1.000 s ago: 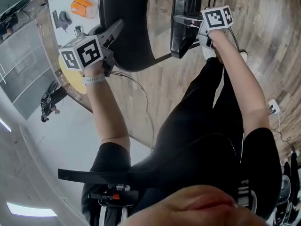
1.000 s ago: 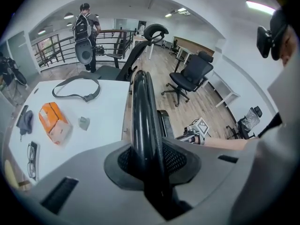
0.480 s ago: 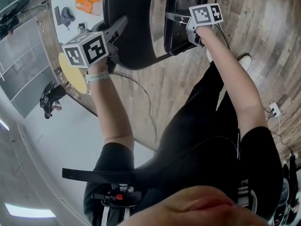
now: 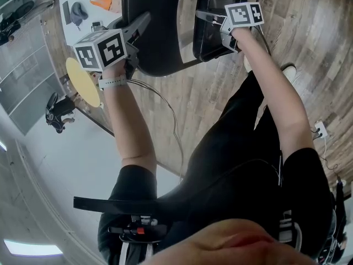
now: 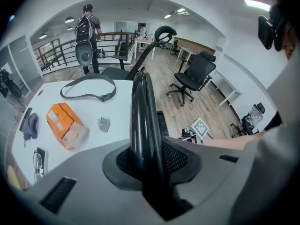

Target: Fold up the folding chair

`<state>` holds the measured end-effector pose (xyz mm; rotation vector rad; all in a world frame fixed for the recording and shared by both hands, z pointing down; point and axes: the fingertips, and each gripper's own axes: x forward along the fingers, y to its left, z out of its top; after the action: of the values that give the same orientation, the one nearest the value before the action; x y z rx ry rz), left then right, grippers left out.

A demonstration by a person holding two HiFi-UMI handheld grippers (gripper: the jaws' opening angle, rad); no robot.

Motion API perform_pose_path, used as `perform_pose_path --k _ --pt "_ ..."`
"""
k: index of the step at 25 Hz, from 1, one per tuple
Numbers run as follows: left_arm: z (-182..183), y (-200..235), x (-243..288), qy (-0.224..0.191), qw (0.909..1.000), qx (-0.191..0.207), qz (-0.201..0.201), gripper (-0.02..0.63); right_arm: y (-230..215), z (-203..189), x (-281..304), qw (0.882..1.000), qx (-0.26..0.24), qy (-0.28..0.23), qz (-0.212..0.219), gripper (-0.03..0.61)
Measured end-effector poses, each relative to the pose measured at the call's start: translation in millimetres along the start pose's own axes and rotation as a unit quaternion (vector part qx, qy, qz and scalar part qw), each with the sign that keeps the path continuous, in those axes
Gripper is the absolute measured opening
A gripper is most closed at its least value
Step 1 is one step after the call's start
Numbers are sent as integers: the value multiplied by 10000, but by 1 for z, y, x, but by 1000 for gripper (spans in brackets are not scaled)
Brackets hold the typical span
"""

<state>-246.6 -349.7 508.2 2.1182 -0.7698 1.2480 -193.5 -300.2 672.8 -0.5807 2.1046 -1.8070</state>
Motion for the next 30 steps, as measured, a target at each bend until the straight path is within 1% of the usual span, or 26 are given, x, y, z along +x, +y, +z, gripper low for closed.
perform_pose_path --k 3,4,5,6,8,9,11,12,14,15,16,17,18,19,21,22,24,26,27,28,30 --pt "2 -2 -1 -80 10000 3 13 111 2 -1 0 9998 -169 59 -48 35" --pt "2 -1 -2 -136 9999 29 84 129 1 0 0 9997 -224 54 -76 35" --pt "3 2 -5 -212 9996 56 181 162 0 1 -1 9996 -249 25 -104 35" --pt "4 6 -10 -309 9991 64 284 187 0 2 -1 9996 -255 -14 -133 46" --pt "6 13 -26 -591 9970 29 505 224 -2 3 -5 9994 -285 -76 -192 105" --pt "9 14 -36 -796 9948 16 639 234 -2 3 -9 9992 -336 -98 -212 128" --pt "14 14 -58 -1311 9861 68 1020 235 -2 5 -26 9980 -560 -167 -245 167" --pt "14 12 -70 -1575 9794 135 1257 235 -3 7 -38 9966 -731 -246 -304 170" --pt "12 6 -96 -2086 9626 266 1706 235 -2 14 -67 9904 -1181 -528 -495 170" --pt "9 0 -109 -2343 9539 293 1853 235 4 19 -83 9851 -1466 -701 -572 170" --pt "6 -10 -120 -2580 9468 292 1901 235 13 23 -99 9784 -1772 -858 -629 170" --pt "2 -24 -128 -2777 9427 275 1830 235 25 24 -115 9711 -2067 -973 -691 170" --pt "-4 -43 -132 -2923 9415 257 1655 233 38 22 -131 9638 -2336 -1035 -765 170" --pt "-10 -64 -134 -3015 9423 255 1429 233 52 17 -146 9566 -2588 -1045 -841 170" --pt "-25 -109 -133 -3088 9447 361 1041 233 86 3 -173 9405 -3120 -956 -942 170" --pt "-32 -130 -131 -3119 9447 450 910 233 106 -3 -185 9301 -3437 -882 -950 170" --pt "-39 -174 -129 -3261 9417 567 612 232 149 -12 -207 9030 -4142 -687 -913 170" --pt "-43 -215 -135 -3443 9368 568 264 232 196 -29 -226 8757 -4734 -457 -831 170" --pt "-46 -233 -142 -3513 9345 562 125 232 219 -40 -233 8655 -4937 -356 -773 170" --pt "-49 -249 -149 -3569 9325 558 5 232 242 -52 -240 8577 -5082 -281 -722 170" --pt "-55 -279 -162 -3654 9289 557 -225 232 283 -70 -254 8465 -5278 -206 -660 170"
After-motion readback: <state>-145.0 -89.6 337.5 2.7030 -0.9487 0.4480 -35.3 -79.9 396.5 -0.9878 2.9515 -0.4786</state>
